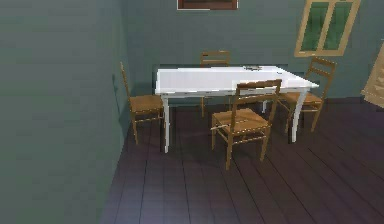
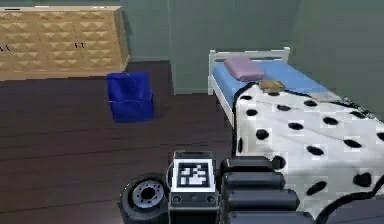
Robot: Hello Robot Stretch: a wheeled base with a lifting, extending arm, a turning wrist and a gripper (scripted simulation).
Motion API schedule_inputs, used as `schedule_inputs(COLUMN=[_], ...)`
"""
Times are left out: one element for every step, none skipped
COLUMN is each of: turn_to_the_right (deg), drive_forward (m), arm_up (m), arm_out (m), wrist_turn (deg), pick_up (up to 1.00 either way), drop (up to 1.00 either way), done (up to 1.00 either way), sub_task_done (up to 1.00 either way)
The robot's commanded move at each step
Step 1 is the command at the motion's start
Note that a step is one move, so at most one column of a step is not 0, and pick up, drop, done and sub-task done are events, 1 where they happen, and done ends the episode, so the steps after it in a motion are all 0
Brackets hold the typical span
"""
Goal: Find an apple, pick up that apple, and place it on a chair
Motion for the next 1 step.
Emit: schedule_inputs(turn_to_the_right=[-9.0], drive_forward=[0.0], arm_up=[0.0], arm_out=[0.0], wrist_turn=[0.0], pick_up=[0.0], drop=[0.0], done=[0.0], sub_task_done=[0.0])
